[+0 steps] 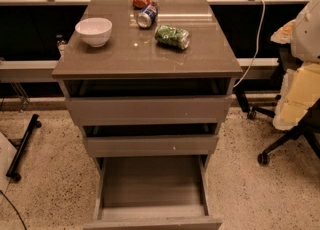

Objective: Close bottom drawer

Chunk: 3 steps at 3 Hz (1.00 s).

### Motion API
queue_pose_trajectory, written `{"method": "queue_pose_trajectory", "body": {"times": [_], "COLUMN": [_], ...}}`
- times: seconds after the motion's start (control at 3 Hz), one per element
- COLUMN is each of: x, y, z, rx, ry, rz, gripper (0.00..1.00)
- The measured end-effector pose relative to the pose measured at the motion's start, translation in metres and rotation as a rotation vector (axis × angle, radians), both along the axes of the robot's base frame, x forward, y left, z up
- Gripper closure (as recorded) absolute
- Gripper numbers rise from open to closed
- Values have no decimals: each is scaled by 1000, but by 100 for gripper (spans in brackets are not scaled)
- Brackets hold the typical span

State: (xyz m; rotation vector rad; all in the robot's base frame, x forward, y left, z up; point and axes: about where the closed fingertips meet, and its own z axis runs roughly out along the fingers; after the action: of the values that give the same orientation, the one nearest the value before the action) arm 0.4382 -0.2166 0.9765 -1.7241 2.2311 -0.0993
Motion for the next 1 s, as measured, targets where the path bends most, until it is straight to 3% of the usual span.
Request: {"method": "queue_pose_trajectory", "body": {"times": [0.33, 0.67, 1.0], "x": [0, 0, 0], "y": [0, 1, 8], "z": [0, 2, -10], "rx": [0, 0, 17], "ry": [0, -9, 1], "rz": [0, 0, 4], "gripper": [0, 12, 35]}}
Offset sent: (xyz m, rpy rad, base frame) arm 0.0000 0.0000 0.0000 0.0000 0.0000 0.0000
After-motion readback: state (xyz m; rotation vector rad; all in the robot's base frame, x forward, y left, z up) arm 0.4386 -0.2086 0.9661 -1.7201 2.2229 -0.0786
